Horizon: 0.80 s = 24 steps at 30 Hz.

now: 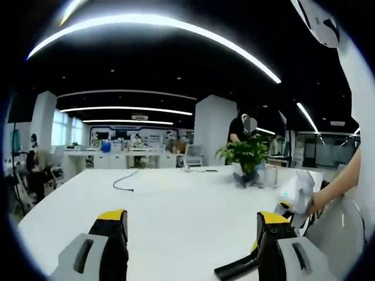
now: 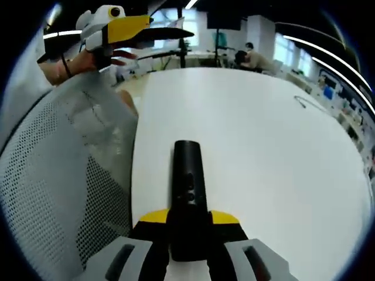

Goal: Press the specified remote control buttons in sequence, fully releasing each button before pressing the next.

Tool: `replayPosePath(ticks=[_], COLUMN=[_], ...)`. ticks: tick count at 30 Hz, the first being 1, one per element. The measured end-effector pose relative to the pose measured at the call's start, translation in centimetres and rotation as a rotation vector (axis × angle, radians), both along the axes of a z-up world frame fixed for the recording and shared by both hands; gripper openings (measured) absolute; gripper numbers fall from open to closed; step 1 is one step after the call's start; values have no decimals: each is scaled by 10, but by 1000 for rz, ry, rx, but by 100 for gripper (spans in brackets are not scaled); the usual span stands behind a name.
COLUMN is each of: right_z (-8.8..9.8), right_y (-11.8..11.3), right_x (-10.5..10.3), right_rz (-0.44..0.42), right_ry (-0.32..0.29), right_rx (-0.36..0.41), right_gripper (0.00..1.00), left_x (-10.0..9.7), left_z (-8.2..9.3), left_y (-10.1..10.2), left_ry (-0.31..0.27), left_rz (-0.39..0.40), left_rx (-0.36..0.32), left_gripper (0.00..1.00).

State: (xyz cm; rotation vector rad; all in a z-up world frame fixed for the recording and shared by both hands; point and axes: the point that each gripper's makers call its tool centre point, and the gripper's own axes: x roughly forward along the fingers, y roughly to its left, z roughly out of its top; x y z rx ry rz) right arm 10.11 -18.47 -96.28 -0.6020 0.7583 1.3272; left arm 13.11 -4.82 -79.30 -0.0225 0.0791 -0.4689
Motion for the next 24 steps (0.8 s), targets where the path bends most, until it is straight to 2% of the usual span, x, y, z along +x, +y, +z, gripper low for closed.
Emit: replayPosePath(ticks=[8, 10, 15, 24], right_z=[-1, -2, -4, -5], right_y=[-1, -2, -6, -7], right_x=[12, 15, 27, 46], right_rz=[-9, 0, 74, 93], right_ry=[29, 23, -45, -37], right_rx=[-26, -42, -107, -147], right_gripper=[20, 20, 20, 20], left_x=[-1, -1, -2, -3], left_z=[-4, -3, -4, -9], left_y=[-2, -2, -2, -2], left_ry=[12, 7, 16, 30], left_rz=[-7, -8, -8, -19], left_rx=[33, 32, 28, 39], left_gripper=[94, 94, 94, 94])
